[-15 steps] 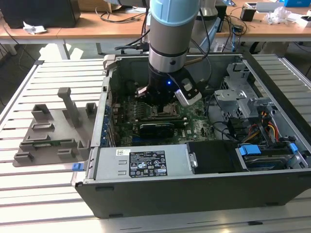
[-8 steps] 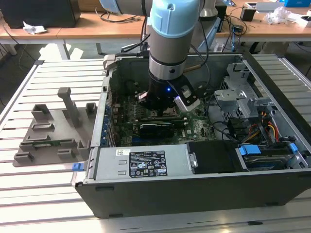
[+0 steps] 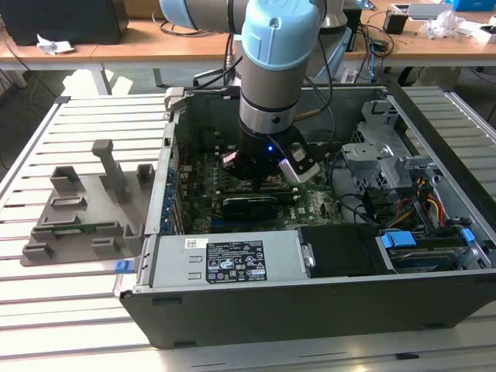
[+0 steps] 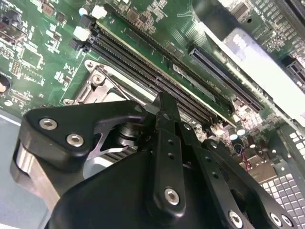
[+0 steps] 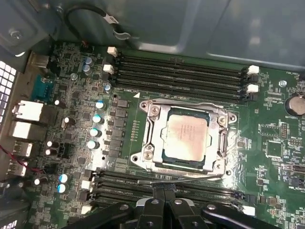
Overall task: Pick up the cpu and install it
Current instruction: 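Install the second cpu locking lever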
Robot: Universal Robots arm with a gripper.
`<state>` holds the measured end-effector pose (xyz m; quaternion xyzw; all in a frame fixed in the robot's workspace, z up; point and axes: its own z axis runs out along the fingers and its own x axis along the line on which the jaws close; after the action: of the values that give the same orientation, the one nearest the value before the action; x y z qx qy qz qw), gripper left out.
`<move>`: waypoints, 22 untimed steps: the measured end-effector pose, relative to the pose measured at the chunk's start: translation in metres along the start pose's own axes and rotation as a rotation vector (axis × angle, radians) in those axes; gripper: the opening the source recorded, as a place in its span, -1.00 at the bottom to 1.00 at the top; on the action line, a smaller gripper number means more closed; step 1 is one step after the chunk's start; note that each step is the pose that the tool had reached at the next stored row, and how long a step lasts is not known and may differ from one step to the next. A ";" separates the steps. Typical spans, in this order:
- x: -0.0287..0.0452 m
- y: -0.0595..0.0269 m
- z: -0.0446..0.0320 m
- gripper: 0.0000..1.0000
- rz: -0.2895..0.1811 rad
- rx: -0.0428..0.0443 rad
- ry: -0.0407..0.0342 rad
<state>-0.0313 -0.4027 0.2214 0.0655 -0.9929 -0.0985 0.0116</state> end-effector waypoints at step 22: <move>-0.0068 0.0038 0.0173 -0.79 0.001 -0.0387 0.0054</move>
<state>-0.0256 -0.3947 0.2051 0.0653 -0.9908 -0.1175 0.0156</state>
